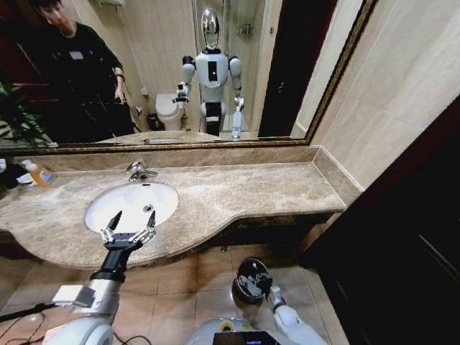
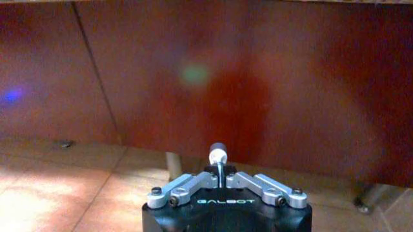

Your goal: Pick up the trash from the sink and place it in the trash bin.

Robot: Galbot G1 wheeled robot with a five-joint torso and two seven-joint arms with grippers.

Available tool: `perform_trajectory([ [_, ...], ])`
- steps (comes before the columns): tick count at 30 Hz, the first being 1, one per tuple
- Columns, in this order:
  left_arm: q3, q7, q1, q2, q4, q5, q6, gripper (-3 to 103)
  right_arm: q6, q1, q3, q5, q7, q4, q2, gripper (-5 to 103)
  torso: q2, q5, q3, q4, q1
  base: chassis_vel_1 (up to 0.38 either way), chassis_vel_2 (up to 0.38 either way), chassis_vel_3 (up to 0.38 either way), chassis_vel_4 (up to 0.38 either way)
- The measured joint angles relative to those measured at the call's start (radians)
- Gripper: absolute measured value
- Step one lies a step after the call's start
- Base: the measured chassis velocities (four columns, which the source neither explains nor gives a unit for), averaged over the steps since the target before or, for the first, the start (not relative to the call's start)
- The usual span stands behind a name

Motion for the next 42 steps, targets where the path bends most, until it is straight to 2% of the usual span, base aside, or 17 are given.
perform_trajectory([
  [8,0.0,0.0,0.0,0.0,0.0,0.0,0.0,100,0.031,0.042,-0.006,-0.014,0.022,-0.056,0.009,0,0.0,0.0005,0.0,0.0,0.0,0.0,0.0,0.0,0.0],
  [9,0.0,0.0,0.0,0.0,0.0,0.0,0.0,100,0.032,0.041,-0.005,-0.016,0.025,-0.056,0.01,5,0.0,0.0003,0.0,0.0,0.0,0.0,0.0,0.0,0.0],
  [10,0.0,0.0,0.0,0.0,0.0,0.0,0.0,100,0.032,0.041,-0.005,-0.016,0.025,-0.056,0.01,5,0.0,0.0003,0.0,0.0,0.0,0.0,0.0,0.0,0.0],
  [13,0.0,0.0,0.0,0.0,0.0,0.0,0.0,100,0.033,0.04,-0.005,-0.015,0.031,-0.056,0.013,21,0.0,0.0005,0.0,0.0,0.0,0.0,0.0,0.0,0.0],
  [14,0.0,0.0,0.0,0.0,0.0,0.0,0.0,100,0.033,0.04,-0.005,-0.015,0.031,-0.056,0.013,21,0.0,0.0005,0.0,0.0,0.0,0.0,0.0,0.0,0.0],
  [15,0.0,0.0,0.0,0.0,0.0,0.0,0.0,100,0.034,0.04,-0.005,-0.015,0.033,-0.055,0.014,27,0.0,0.0004,0.0,0.0,0.0,0.0,0.0,0.0,0.0],
  [17,0.0,0.0,0.0,0.0,0.0,0.0,0.0,100,0.034,0.04,-0.005,-0.015,0.033,-0.055,0.014,27,0.0,0.0004,0.0,0.0,0.0,0.0,0.0,0.0,0.0],
  [21,0.0,0.0,0.0,0.0,0.0,0.0,0.0,100,0.035,0.034,-0.005,-0.015,0.038,-0.044,0.014,48,0.0,0.0004,0.0,0.0,0.0,0.0,0.0,0.0,0.0],
  [24,0.0,0.0,0.0,0.0,0.0,0.0,0.0,100,0.037,0.031,-0.006,-0.015,0.039,-0.043,0.013,54,0.0,0.0004,0.0,0.0,0.0,0.0,0.0,0.0,0.0],
  [26,0.0,0.0,0.0,0.0,0.0,0.0,0.0,100,0.038,0.028,-0.006,-0.015,0.039,-0.043,0.012,65,0.0,0.0004,0.0,0.0,0.0,0.0,0.0,0.0,0.0],
  [27,0.0,0.0,0.0,0.0,0.0,0.0,0.0,100,0.038,0.028,-0.006,-0.015,0.039,-0.043,0.012,65,0.0,0.0004,0.0,0.0,0.0,0.0,0.0,0.0,0.0],
  [30,0.0,0.0,0.0,0.0,0.0,0.0,0.0,100,0.039,0.024,-0.006,-0.015,0.039,-0.044,0.011,81,0.0,0.0004,0.0,-0.0001,0.0,0.0,0.0,0.0,0.0],
  [31,0.0,0.0,0.0,0.0,0.0,0.0,0.0,100,0.039,0.024,-0.006,-0.015,0.039,-0.044,0.011,81,0.0,0.0004,0.0,-0.0001,0.0,0.0,0.0,0.0,0.0],
  [34,0.0,0.0,0.0,0.0,0.0,0.0,0.0,100,0.039,0.022,-0.006,-0.013,0.039,-0.04,0.011,96,0.0,0.0004,0.0,-0.0001,0.0,0.0,0.0,0.0,0.0],
  [42,0.0,0.0,0.0,0.0,0.0,0.0,0.0,100,-0.003,0.004,-0.011,0.031,0.038,0.008,0.021,100,0.0,0.0005,0.0,0.0,0.0,0.0,0.0,0.0,0.0],
])
